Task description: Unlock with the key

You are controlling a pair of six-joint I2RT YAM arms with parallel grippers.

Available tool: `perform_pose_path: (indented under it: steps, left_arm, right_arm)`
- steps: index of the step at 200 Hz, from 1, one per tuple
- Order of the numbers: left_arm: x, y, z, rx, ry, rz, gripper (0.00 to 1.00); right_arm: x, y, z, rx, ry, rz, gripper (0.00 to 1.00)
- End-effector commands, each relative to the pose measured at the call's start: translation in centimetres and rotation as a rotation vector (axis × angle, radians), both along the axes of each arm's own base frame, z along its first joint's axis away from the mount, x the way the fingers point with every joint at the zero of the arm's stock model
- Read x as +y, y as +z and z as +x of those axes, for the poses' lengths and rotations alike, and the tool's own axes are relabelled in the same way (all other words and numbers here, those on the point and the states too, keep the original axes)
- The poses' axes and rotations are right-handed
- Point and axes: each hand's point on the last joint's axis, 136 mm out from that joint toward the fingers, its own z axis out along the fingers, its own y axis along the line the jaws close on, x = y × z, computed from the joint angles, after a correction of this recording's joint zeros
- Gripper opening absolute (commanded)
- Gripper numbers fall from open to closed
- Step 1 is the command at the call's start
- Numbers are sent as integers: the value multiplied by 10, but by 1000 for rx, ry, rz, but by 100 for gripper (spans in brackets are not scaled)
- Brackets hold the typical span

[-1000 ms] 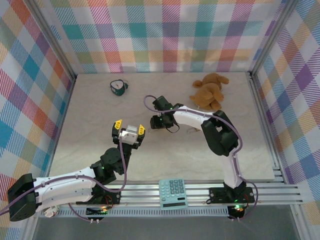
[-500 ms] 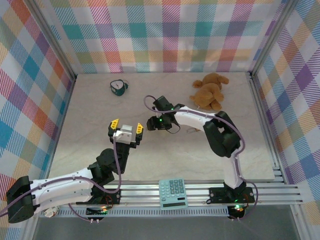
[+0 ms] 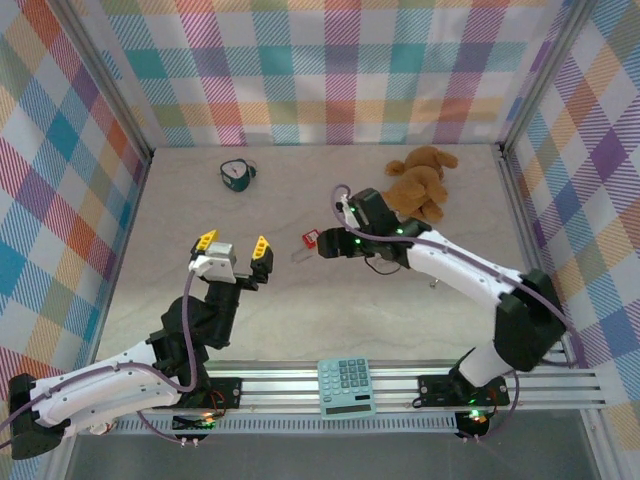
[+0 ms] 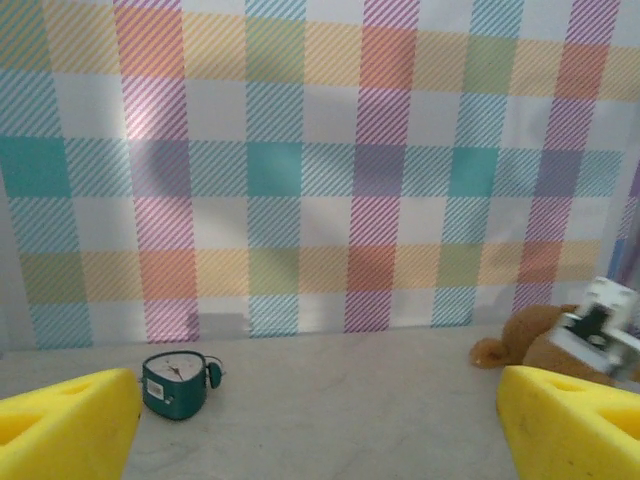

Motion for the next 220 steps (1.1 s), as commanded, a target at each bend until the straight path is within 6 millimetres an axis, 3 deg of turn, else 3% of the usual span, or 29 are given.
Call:
perform_pose_path:
  steps: [1,26,47,89,124,153,180,220]
  left_arm:
    - [1,9,4,42,25,61,88]
    - [-8,11,4,26,-17,-2,85]
    - [-15,-6,5,56,-58,-96,86]
    - [-48,-78,18,284,-91,-7,92]
    - [-83,-130,26,475,-128,106,95]
    - [-112,-169,26,629,-176,102,97]
    - [-129,-191,25,724,-196,88,96]
    - [-110,-203,22,773,-121,151,97]
  right_arm:
    - [-21,25,-3,-112,-13,-17,68]
    - [-52,27,-15,-149,-58,-102,69]
    - [-82,18,-25,-118,-166,-157,70]
    - [-128,-3,-53,-55,-276,-195,71]
    - [-153,-21,-64,34,-334,-193,71]
    - [-168,-43,-63,142,-387,-167,69]
    - [-182,-61,-52,208,-449,-198,63]
    - [-201,-73,-33,228,-521,-259,57]
